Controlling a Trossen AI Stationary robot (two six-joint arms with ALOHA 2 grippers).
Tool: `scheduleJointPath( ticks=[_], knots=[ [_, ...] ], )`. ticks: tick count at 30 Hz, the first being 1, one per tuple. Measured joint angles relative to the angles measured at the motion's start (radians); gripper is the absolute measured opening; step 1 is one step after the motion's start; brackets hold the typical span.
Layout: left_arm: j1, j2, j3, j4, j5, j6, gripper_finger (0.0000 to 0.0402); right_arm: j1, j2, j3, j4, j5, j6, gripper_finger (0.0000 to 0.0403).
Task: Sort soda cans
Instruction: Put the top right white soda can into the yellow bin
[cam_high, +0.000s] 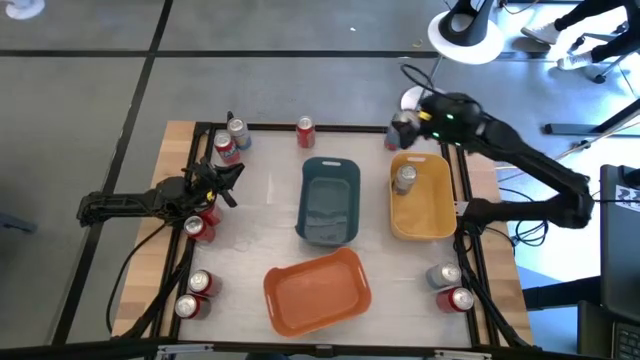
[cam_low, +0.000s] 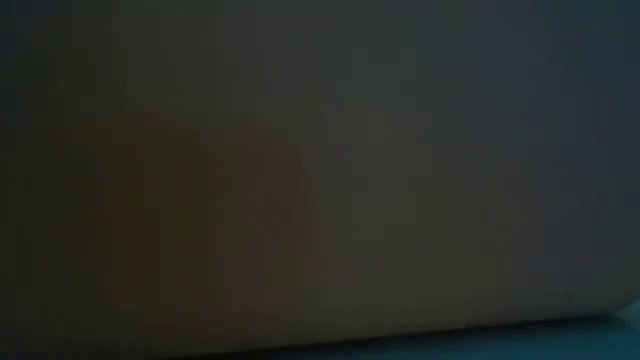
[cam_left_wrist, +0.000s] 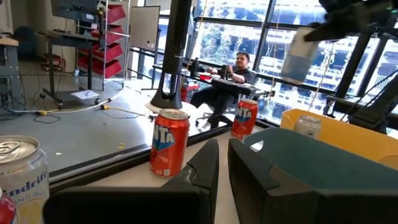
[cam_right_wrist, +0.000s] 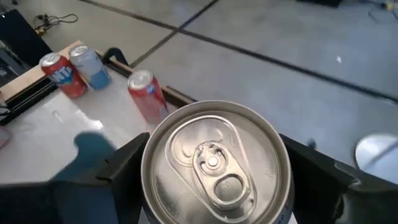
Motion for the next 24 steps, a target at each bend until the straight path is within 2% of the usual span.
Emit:
scheduleJointPath(
  ticks=[9, 18, 24],
  knots=[
    [0.000, 0.000, 0.000, 0.000, 0.000, -0.028, 0.0029, 0.001, -0.175, -0.003, -0.334, 0.090, 0.153, 0.0290],
    [0.000, 0.000, 0.000, 0.000, 0.000, -0.038, 0.0029, 0.001, -0.279, -0.168, -0.353, 0.104, 0.222, 0.0291],
    [0.000, 0.000, 0.000, -0.001, 0.000, -0.045, 0.0029, 0.000, -0.333, -0.303, -0.295, 0.104, 0.252, 0.0291]
  ],
)
